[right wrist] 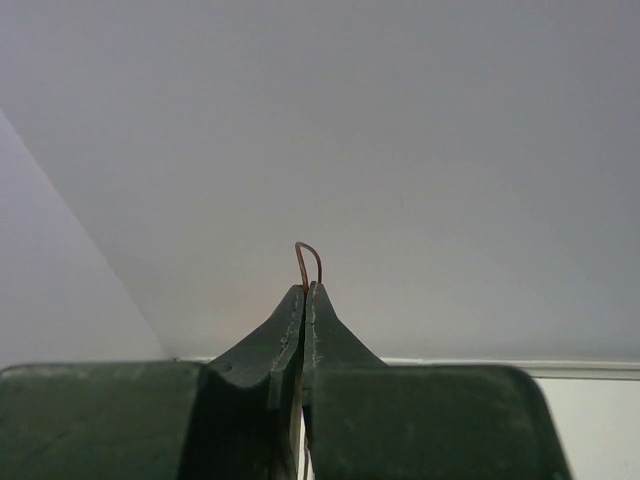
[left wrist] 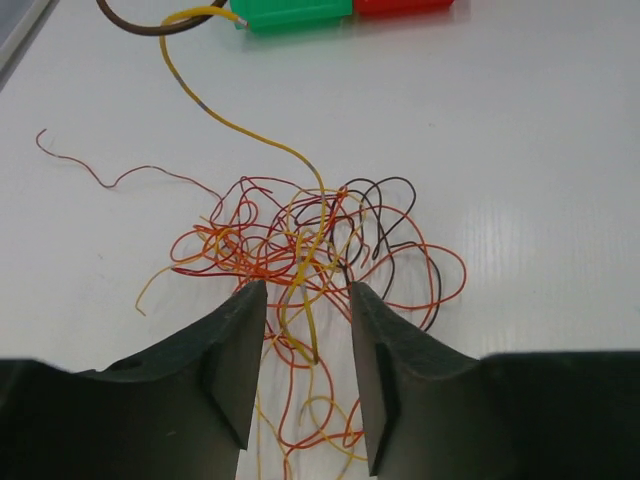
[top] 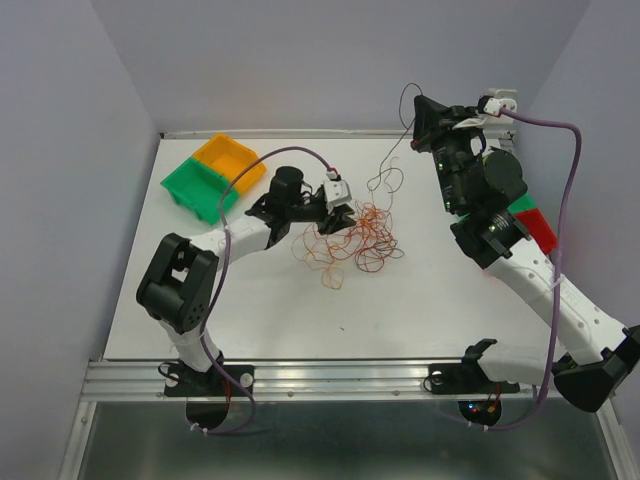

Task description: Untangle the cables

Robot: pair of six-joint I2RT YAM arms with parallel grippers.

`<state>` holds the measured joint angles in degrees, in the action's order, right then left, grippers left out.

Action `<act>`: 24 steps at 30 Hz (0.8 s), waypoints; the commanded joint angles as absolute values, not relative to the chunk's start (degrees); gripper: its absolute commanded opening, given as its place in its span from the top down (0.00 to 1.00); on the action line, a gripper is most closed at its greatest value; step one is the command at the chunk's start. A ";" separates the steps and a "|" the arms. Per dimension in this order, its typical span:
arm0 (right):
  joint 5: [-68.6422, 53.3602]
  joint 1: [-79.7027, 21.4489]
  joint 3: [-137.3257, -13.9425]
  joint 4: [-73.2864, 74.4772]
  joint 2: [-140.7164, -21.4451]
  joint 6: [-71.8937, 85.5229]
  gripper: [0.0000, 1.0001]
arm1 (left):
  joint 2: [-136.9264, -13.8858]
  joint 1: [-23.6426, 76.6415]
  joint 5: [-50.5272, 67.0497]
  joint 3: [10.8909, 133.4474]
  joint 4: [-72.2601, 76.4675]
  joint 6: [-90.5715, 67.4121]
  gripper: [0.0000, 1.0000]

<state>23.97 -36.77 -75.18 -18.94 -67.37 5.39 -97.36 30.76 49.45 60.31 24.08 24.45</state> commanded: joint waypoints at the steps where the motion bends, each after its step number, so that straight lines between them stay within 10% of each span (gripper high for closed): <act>1: 22.94 -36.83 -77.87 -22.15 -67.32 6.15 0.99 | -95.19 32.69 47.29 62.58 26.72 24.26 0.64; 5: 23.03 -36.74 -78.22 -22.15 -67.85 6.15 1.00 | -94.83 32.78 47.02 62.49 26.98 23.73 0.99; 24: 36.29 -36.74 -77.53 -38.14 -60.92 -7.38 0.99 | -109.60 32.96 29.97 73.03 15.21 25.05 1.00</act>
